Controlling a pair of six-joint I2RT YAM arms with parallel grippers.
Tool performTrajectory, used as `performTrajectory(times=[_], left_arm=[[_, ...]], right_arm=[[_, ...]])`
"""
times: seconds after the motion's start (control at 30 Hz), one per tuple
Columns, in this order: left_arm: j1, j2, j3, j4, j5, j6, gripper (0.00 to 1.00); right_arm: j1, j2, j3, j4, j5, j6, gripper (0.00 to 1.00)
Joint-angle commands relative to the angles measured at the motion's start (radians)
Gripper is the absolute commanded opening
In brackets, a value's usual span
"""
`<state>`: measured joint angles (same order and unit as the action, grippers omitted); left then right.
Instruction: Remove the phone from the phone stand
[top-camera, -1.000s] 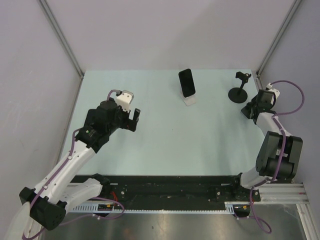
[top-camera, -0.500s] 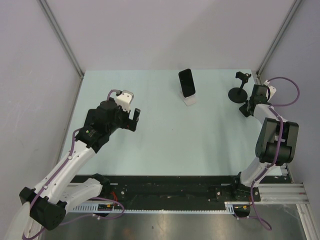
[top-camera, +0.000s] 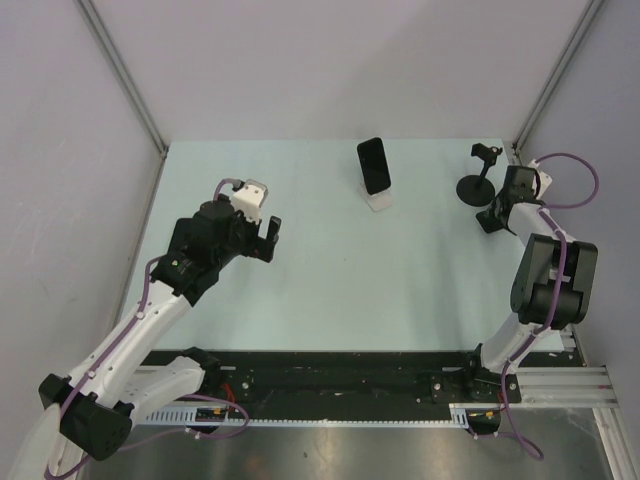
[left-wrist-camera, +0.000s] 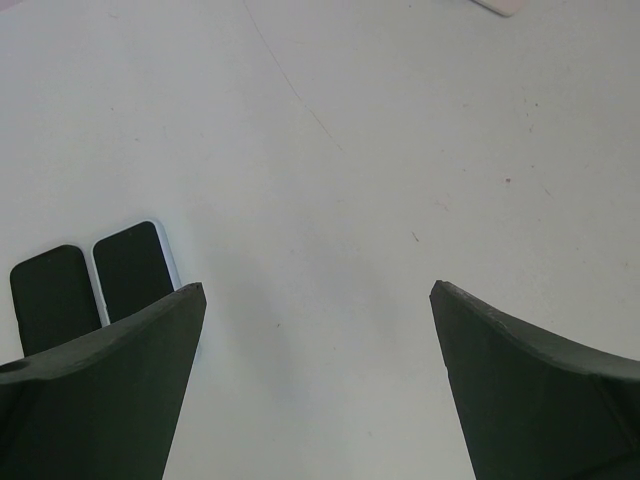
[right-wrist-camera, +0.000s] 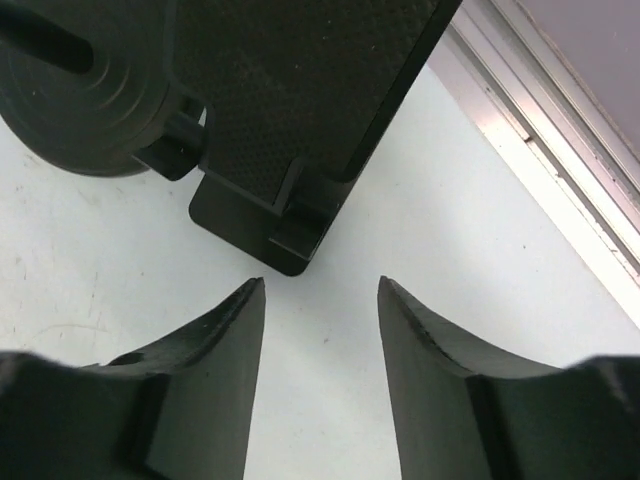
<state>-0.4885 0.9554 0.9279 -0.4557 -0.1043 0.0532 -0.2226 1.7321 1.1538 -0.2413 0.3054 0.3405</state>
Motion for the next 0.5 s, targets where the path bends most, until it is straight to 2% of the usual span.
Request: performTrajectory(times=[0.0,0.07,0.3,0.4,0.47], left_arm=[[-0.005,-0.003,-0.006,0.031,0.014,0.022,1.0],[-0.005,-0.004,-0.006,0.031,0.014,0.025,1.0],[-0.005,-0.006,-0.006,0.032,0.015,0.023,1.0],[-0.005,-0.006,-0.006,0.031,0.014,0.023,1.0],[-0.005,-0.004,-0.006,0.031,0.014,0.022,1.0]], right_arm=[[-0.007,-0.068,0.058,-0.052,-0.026,0.006,0.59],[-0.011,-0.089,0.069,-0.065,-0.023,0.002,0.63],[0.005,-0.219,0.078,-0.05,-0.018,-0.066,0.91],[0.038,-0.284,0.076,-0.023,-0.054,-0.142,1.0],[0.061,-0.321,0.076,0.011,-0.121,-0.19,1.0]])
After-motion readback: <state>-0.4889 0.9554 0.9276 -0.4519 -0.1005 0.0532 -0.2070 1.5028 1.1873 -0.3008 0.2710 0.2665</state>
